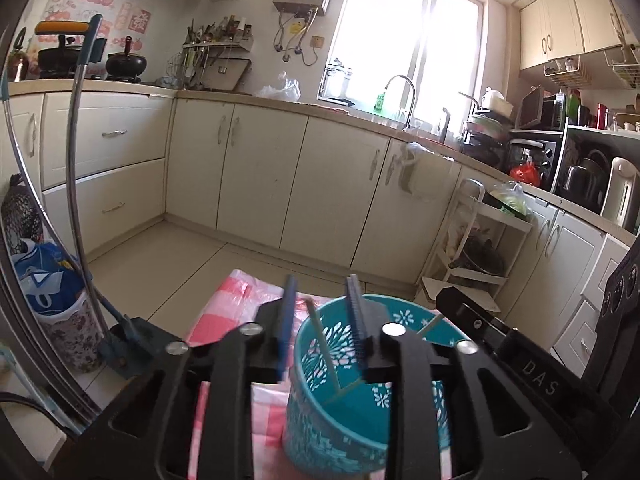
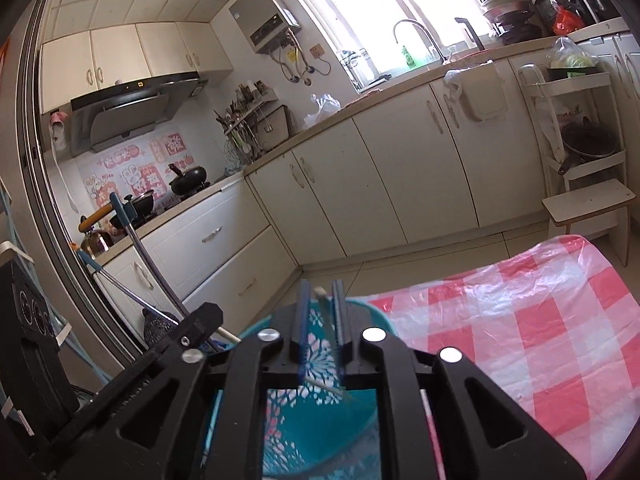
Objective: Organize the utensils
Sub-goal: 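Lift both held chopsticks over the teal basket and open both tools to drop them, then grasp another chopstick with the right tool while the left tool grasps one too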
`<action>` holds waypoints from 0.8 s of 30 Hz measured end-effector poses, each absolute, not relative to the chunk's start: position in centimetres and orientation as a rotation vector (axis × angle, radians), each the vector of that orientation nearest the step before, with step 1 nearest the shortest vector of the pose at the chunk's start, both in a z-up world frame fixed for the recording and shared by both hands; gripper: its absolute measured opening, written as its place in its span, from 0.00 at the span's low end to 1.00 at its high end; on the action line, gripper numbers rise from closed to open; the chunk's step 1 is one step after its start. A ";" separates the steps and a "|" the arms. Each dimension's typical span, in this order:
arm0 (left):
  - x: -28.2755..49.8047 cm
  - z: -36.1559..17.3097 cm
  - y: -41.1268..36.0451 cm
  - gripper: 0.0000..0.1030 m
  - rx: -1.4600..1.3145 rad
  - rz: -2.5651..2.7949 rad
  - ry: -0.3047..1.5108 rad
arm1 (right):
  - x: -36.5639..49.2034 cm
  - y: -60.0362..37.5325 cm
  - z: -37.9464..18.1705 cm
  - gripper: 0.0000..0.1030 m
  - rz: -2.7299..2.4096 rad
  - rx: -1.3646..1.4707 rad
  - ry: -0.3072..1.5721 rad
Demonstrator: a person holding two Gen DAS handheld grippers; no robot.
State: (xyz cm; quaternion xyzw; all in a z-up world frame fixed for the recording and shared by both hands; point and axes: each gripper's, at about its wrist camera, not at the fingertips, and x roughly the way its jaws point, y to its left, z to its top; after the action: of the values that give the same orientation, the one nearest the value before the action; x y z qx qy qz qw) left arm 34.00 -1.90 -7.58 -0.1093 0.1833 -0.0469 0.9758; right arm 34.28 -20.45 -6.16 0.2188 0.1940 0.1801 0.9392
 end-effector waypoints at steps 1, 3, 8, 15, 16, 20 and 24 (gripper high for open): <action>33.3 -7.5 -1.8 0.40 -0.215 -0.089 0.366 | 33.7 -20.7 -6.2 0.17 0.365 0.451 0.402; 31.8 -7.0 -1.4 0.48 -0.209 -0.079 0.359 | 32.4 -21.3 -6.0 0.19 0.362 0.461 0.405; 27.1 -6.8 0.1 0.60 -0.208 -0.049 0.387 | 26.7 -23.0 -6.2 0.23 0.328 0.449 0.447; 22.9 -10.5 0.4 0.62 -0.190 -0.045 0.553 | 22.3 -21.4 -12.7 0.19 0.306 0.334 0.777; 22.9 -11.2 0.1 0.62 -0.184 -0.047 0.588 | 22.2 -21.1 -13.6 0.17 0.305 0.322 0.814; 23.3 -14.2 -2.1 0.62 -0.105 -0.066 0.738 | 22.6 -19.4 -15.6 0.16 0.303 0.241 0.895; 24.1 -16.1 -4.0 0.62 -0.039 -0.066 0.829 | 22.3 -18.5 -17.2 0.15 0.308 0.190 0.933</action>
State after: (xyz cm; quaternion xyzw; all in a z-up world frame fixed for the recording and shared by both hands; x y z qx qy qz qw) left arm 24.11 -3.98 -16.15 -0.0190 0.4027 -0.0321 0.9146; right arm 22.32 -18.53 -17.20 0.0909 0.4474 0.1477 0.8774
